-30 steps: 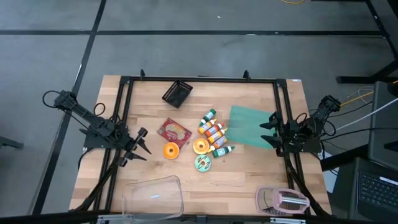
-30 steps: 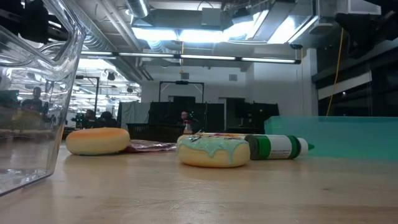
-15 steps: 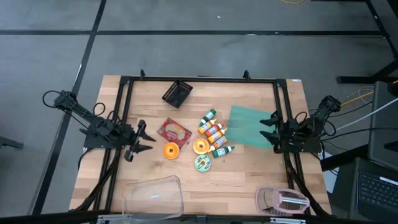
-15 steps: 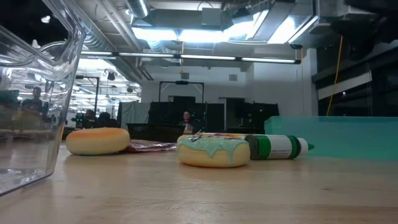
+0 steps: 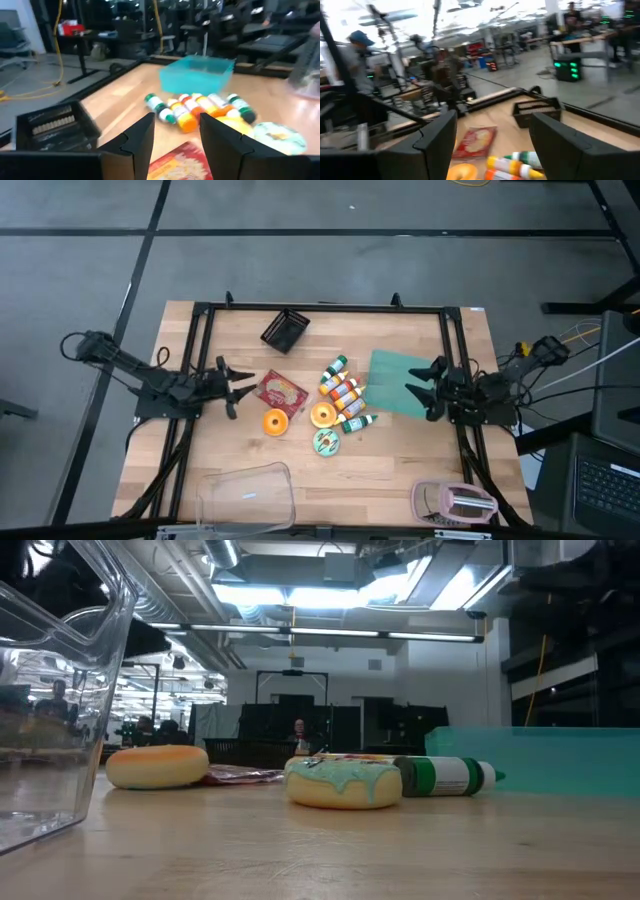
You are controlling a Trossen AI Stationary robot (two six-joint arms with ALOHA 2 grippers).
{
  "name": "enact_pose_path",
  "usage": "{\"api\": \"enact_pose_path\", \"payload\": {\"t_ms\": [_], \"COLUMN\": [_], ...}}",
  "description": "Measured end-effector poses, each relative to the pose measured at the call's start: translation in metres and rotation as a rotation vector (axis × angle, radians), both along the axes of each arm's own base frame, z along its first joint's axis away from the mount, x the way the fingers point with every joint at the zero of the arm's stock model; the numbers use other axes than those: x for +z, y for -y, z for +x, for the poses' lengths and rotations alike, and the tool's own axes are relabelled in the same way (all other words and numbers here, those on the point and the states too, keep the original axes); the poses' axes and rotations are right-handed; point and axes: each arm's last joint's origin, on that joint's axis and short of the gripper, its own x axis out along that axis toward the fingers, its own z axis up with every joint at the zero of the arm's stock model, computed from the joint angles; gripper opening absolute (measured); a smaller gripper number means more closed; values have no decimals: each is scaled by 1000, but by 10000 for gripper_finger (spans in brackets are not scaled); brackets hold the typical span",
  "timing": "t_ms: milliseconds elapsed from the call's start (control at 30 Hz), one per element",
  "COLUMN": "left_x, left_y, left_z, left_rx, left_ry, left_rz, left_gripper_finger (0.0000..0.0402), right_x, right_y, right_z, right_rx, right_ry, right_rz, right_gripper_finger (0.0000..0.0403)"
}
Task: Pick & Place Food Item
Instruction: Put the red popcorn bag into the blue bin
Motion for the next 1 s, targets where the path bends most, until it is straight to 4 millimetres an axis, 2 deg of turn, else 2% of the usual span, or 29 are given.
{"api": "enact_pose_path", "payload": {"t_ms": [167,400,567,733,1000], "left_x": [1,-9,1,11,11], "left_y": [-8,-11,-8,-5,-2], "left_z": [9,20,35,49,62], "left_rx": [-39,-62,-96,-134,-166], "left_ry": [-57,-400,-507,-636,-952], "left_rz": [-18,54,152,270,348], "left_gripper_finger": [183,199,198,208,223], "right_x": [1,0,6,13,14], "right_y": [5,11,16,20,22], "right_z": [10,16,16,16,16], "right_rx": [-75,-66,-114,-88,-72], "right_ry": [8,6,49,109,122], "right_rz": [2,-14,-64,-135,-138], "right_gripper_finger": [245,245,245,245,245]}}
